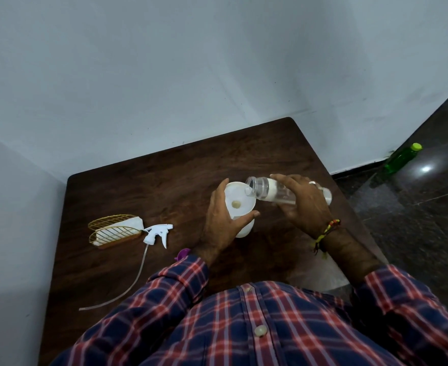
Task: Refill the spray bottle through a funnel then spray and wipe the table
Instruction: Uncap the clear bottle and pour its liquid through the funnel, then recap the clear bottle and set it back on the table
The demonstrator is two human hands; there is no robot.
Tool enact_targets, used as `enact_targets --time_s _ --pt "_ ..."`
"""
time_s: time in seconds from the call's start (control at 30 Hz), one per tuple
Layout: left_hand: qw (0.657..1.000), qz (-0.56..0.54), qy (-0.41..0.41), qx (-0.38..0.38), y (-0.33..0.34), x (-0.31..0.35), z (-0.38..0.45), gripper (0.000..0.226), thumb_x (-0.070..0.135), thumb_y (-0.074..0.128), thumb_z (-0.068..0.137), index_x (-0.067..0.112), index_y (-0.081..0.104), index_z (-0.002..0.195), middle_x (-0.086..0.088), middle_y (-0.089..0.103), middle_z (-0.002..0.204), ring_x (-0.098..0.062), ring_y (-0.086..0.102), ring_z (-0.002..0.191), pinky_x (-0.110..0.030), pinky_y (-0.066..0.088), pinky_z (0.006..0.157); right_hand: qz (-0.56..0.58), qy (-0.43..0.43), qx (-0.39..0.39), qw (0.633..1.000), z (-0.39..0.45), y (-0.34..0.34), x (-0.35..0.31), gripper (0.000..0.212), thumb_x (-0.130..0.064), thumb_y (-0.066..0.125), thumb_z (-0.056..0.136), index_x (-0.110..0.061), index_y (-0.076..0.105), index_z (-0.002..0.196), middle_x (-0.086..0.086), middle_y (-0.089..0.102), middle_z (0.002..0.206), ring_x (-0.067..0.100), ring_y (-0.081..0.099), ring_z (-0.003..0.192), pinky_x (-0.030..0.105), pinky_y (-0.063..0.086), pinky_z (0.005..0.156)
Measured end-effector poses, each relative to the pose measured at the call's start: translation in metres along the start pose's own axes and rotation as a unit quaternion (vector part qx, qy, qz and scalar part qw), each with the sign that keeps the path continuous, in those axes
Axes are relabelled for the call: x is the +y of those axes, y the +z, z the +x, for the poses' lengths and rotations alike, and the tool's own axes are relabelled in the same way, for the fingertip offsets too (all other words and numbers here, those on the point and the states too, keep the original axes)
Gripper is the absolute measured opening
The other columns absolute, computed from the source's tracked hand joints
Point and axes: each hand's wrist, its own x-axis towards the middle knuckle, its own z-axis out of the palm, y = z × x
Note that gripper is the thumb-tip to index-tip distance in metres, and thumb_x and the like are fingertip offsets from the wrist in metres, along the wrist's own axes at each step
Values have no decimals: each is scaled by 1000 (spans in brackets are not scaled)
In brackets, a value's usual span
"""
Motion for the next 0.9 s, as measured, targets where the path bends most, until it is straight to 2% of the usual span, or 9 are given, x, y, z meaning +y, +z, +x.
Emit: enact_targets --time_s 0.17,0.27,0.37,0.5,0.53,0.6,0.73,0.83,0.9 --pt "1000 -7 -11 -11 -3 -1 -2 117 53 85 61 30 15 151 2 31 152 -7 33 131 -30 31 106 220 65 41 972 -7 8 -4 66 -23 87 69 -22 57 128 -3 68 117 13 66 104 39 56 91" --pt "999 -22 -26 -16 -7 -1 -5 118 55 84 62 33 11 151 2 27 155 -11 32 135 -34 32 108 277 87 52 955 -12 11 -12 64 -20 87 72 -17 56 128 -2 69 113 11 68 100 34 57 88" --pt "998 -44 -41 -9 -15 -3 -12 105 54 77 72 31 13 152 1 27 155 -14 34 136 -35 33 109 290 83 73 951 -18 13 -25 60 -18 85 73 -12 56 126 -1 69 111 7 67 99 30 56 87" --pt "996 -69 -56 29 -20 -13 -27 70 53 54 92 29 23 151 1 32 153 -6 38 131 -34 38 108 288 55 89 952 -28 10 -45 60 -20 82 75 -6 55 127 5 66 121 12 64 109 20 51 93" --pt "995 -63 -70 44 -20 -17 -31 62 49 49 96 28 27 150 1 34 153 -2 39 127 -30 38 106 285 47 89 953 -30 9 -49 61 -20 82 75 -5 55 128 6 65 122 12 64 110 21 51 94" --pt "991 -48 -98 80 -23 -27 -39 51 44 42 100 26 34 147 1 40 149 2 40 122 -25 38 103 285 36 88 954 -34 9 -57 63 -22 82 75 -3 53 128 7 65 123 15 64 112 31 54 95" --pt "981 11 -134 141 -33 -55 -58 41 41 47 99 18 53 134 1 56 135 -1 48 117 -24 41 101 276 16 85 957 -39 18 -74 64 -31 82 77 -3 54 127 6 65 124 19 65 112 45 56 90" --pt "972 103 -171 120 -45 -79 -71 37 38 58 94 19 58 127 1 60 128 -13 55 119 -24 41 98 275 8 87 957 -43 25 -90 65 -33 82 76 -3 55 127 6 66 123 21 65 111 48 56 88" --pt "970 133 -196 52 -53 -95 -79 46 37 65 90 21 54 131 1 56 132 -15 52 122 -28 42 101 268 0 84 960 -46 30 -103 64 -30 83 76 -1 56 125 8 66 122 21 65 112 46 56 88"
